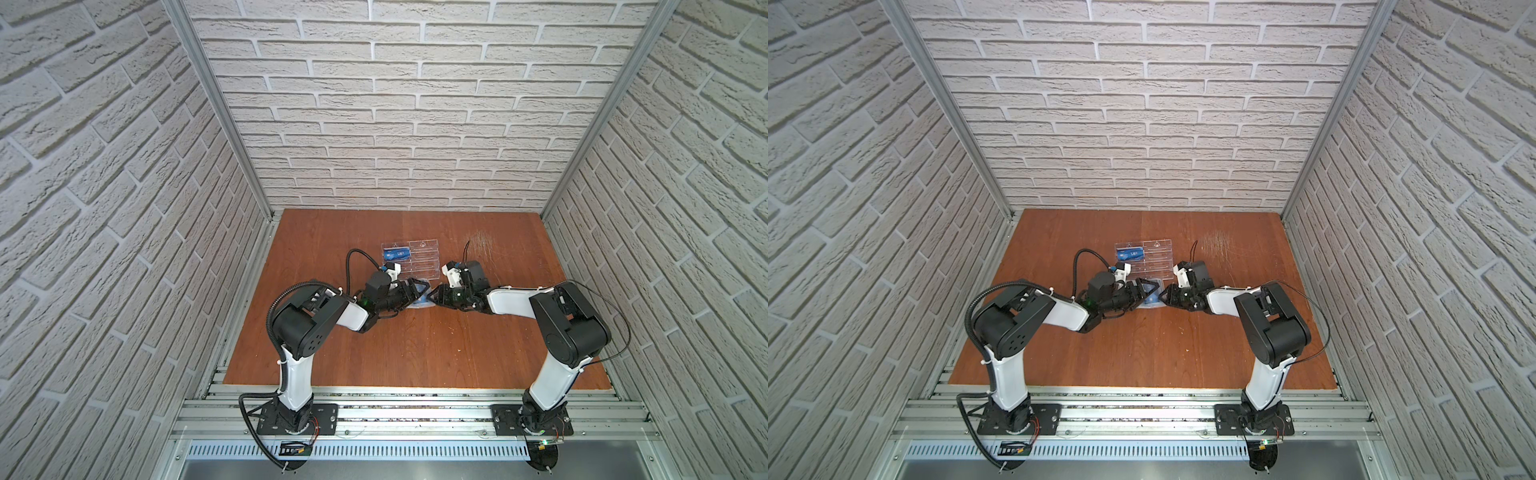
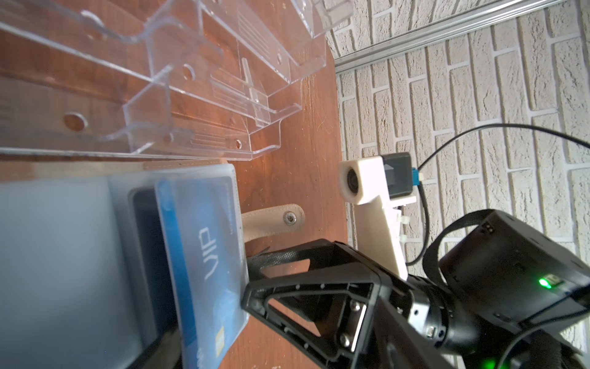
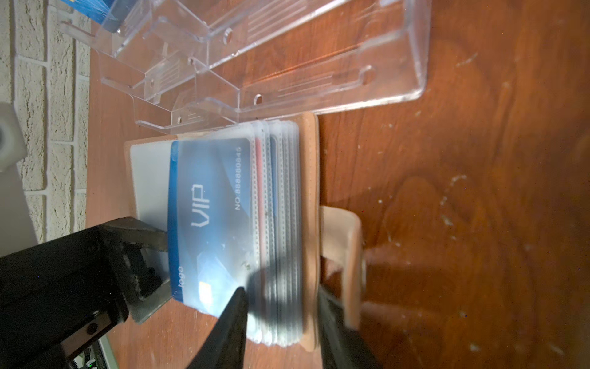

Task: Take the credit cards out of the card holder
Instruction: Take out the credit card from the card slot.

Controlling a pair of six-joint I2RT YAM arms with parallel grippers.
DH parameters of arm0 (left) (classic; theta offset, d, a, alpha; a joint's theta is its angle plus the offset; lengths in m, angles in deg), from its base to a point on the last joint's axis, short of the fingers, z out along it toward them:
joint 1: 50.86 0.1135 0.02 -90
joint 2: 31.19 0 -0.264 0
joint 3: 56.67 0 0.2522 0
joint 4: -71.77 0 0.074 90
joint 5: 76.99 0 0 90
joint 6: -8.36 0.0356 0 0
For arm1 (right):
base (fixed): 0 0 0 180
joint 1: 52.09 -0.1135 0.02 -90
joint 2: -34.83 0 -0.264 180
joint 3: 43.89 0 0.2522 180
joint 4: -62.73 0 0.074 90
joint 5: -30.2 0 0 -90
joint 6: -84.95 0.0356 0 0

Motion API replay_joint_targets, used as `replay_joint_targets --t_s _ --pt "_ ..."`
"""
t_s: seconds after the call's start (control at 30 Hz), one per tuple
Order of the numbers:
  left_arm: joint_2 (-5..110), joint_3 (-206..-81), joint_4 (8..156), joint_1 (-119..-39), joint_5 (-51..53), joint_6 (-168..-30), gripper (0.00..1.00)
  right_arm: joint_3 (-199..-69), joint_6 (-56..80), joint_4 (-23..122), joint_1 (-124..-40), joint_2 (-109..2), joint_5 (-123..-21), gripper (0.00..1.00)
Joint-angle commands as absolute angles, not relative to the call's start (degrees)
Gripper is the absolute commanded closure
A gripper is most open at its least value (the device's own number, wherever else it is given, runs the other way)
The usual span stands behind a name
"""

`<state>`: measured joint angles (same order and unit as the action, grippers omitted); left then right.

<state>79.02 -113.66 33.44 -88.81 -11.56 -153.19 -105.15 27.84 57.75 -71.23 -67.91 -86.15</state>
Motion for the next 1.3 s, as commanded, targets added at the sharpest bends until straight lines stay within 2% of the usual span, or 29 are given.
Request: replay_joint_targets --t_s 0.0,0.23,0.63,0.73,0.97,1.27 --pt "79.6 -113.9 28.4 -89.1 -13.3 -151.8 0.18 -103.5 28.6 57.7 -70.9 -66.9 -87.1 0.57" --pt "80.1 -114.2 29.3 -89.1 -13.0 -151.2 0.19 -101.8 29.5 59.4 -69.1 -64.8 -86.9 0.52" --pt "80.7 -115.4 30.6 -89.0 -13.1 -151.3 0.19 -102.3 32.7 59.9 -67.8 -68.1 -86.7 0.52" --pt "80.7 -115.6 30.3 -88.9 -13.1 -151.6 0.19 -103.1 33.1 59.1 -67.8 -68.3 -86.4 0.54" --pt "80.2 -114.7 28.5 -88.9 -12.7 -153.7 0.19 -108.9 31.8 54.0 -68.2 -69.1 -84.4 0.66" --pt "80.8 -112.8 25.5 -87.6 -12.8 -155.3 0.19 -110.3 30.8 55.3 -70.4 -72.6 -83.8 0.74"
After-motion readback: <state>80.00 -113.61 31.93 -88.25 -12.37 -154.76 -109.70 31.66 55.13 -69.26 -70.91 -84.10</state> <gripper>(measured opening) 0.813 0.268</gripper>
